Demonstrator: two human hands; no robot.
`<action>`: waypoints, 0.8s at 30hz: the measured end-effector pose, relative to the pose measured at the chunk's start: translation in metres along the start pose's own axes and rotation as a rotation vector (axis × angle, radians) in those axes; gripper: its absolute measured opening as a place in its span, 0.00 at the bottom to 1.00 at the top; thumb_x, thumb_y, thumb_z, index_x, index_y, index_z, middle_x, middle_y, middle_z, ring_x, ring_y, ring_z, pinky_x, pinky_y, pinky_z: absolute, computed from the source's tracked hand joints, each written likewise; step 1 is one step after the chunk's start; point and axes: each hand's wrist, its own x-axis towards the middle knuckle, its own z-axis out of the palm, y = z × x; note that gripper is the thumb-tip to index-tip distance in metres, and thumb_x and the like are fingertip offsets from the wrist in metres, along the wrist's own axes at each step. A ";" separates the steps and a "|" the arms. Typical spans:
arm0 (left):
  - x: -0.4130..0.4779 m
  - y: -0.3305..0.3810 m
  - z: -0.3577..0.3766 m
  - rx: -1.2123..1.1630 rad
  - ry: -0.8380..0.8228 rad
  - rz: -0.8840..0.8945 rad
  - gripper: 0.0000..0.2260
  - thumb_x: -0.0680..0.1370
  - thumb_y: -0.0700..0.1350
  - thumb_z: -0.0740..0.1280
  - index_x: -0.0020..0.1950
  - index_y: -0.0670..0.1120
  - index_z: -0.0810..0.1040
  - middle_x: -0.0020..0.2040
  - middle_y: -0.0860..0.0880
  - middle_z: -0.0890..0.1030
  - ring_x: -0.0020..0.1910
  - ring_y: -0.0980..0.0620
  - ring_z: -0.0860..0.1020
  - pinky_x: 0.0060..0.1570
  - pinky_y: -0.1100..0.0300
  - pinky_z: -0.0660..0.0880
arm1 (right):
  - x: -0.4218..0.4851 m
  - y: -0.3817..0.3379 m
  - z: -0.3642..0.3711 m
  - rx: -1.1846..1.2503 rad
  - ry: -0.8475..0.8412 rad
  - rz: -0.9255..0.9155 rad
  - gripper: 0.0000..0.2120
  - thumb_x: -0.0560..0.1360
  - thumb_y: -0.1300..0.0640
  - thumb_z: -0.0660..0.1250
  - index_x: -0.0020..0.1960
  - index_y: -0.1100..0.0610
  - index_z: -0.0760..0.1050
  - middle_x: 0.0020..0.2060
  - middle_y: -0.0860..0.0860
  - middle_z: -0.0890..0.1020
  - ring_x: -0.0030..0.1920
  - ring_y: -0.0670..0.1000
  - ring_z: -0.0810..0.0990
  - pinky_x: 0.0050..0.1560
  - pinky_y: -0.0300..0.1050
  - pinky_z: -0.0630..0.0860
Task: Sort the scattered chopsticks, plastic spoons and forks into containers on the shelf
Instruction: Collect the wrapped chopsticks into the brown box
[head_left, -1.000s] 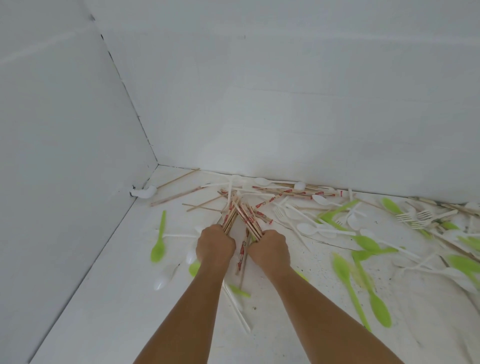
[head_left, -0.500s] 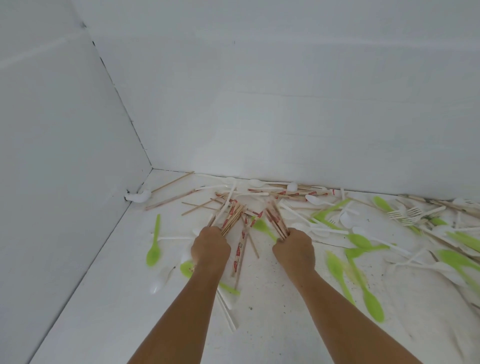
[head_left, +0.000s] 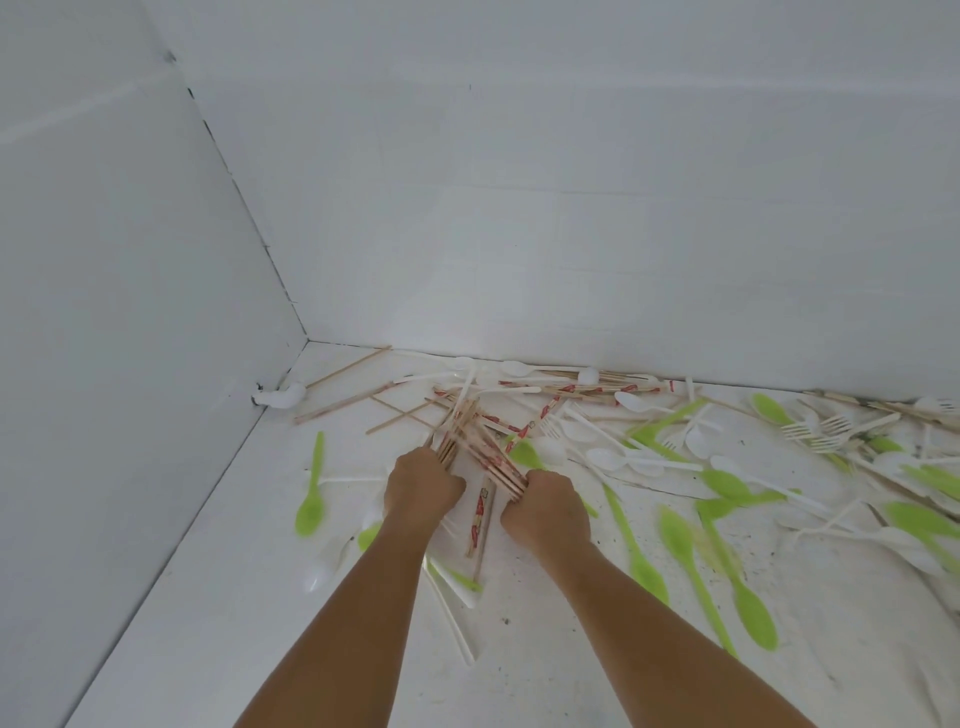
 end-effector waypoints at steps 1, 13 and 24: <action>0.001 -0.002 -0.004 -0.061 -0.016 -0.004 0.06 0.69 0.44 0.70 0.40 0.43 0.75 0.36 0.48 0.80 0.33 0.49 0.79 0.28 0.59 0.72 | -0.001 0.005 -0.003 0.077 -0.025 0.031 0.02 0.69 0.61 0.64 0.39 0.55 0.74 0.33 0.49 0.79 0.31 0.49 0.77 0.28 0.40 0.71; -0.047 -0.018 -0.054 -0.793 -0.078 -0.020 0.04 0.80 0.43 0.72 0.51 0.43 0.84 0.40 0.46 0.81 0.34 0.49 0.76 0.40 0.52 0.77 | -0.057 0.047 -0.037 1.183 -0.521 0.241 0.08 0.63 0.64 0.66 0.42 0.61 0.76 0.34 0.60 0.77 0.33 0.55 0.75 0.36 0.47 0.73; -0.064 -0.030 -0.064 -1.014 -0.127 0.103 0.13 0.86 0.45 0.63 0.52 0.39 0.84 0.51 0.45 0.87 0.54 0.41 0.84 0.59 0.41 0.79 | -0.039 0.016 -0.056 1.165 -0.305 -0.072 0.11 0.57 0.72 0.59 0.35 0.60 0.73 0.35 0.63 0.77 0.30 0.56 0.73 0.32 0.47 0.69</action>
